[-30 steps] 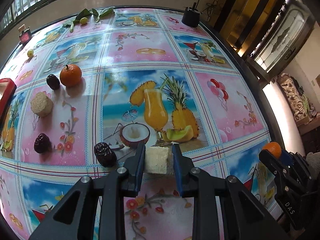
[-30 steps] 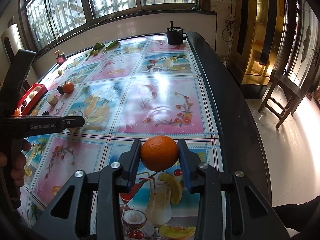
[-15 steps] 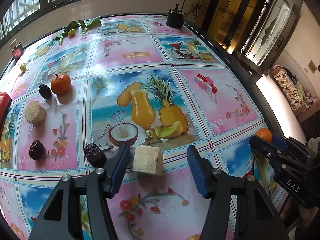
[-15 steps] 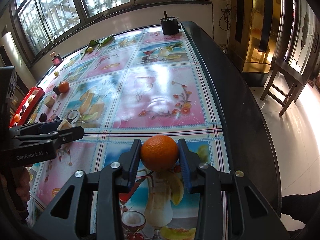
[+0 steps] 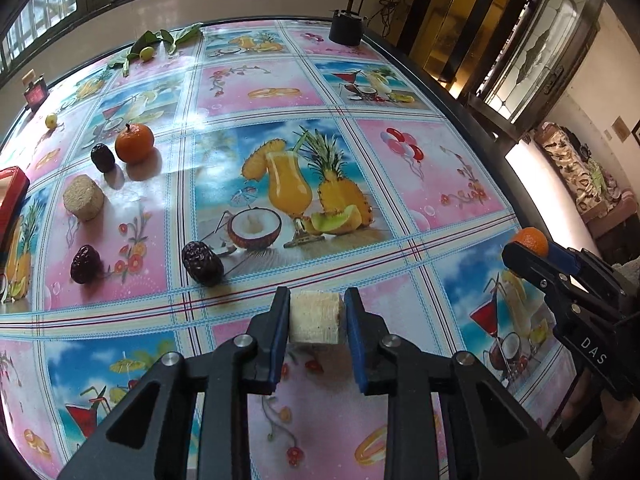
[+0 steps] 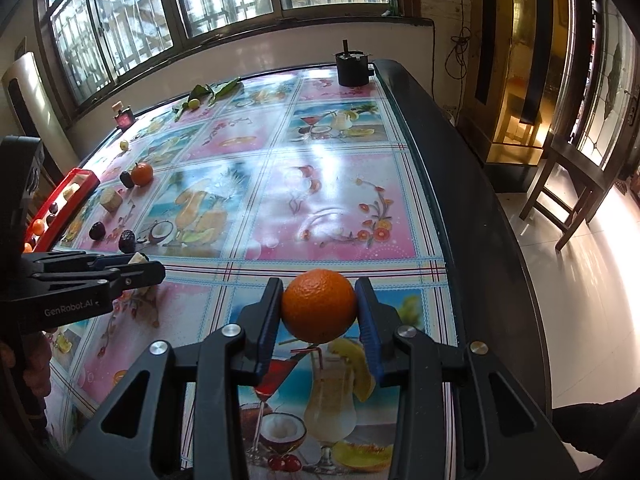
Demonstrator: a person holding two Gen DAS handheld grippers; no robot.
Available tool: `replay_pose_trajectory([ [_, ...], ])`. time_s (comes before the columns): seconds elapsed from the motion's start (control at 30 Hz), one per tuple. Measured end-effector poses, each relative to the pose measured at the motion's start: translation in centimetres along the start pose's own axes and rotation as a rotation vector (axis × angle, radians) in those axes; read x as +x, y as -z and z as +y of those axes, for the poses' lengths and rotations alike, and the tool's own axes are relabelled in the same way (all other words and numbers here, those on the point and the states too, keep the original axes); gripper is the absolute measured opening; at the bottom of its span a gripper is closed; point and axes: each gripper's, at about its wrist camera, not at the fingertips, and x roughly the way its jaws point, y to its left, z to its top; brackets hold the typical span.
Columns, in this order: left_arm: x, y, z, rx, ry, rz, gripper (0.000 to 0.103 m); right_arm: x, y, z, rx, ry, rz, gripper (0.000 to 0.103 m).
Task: Organize fruits
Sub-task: 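Carry the held orange and white block toward the red tray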
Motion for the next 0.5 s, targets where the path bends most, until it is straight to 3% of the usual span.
replay_pose_trajectory([
  [0.3, -3.9, 3.8, -0.8, 0.052, 0.054, -0.018, 0.026, -1.5, 1.2, 2.7, -0.034, -0.033, 0.022, 0.039],
  [0.5, -7.0, 5.9, 1.6, 0.021, 0.059, -0.051, 0.026, -1.5, 1.3, 6.8, -0.071, -0.101, 0.063, 0.038],
])
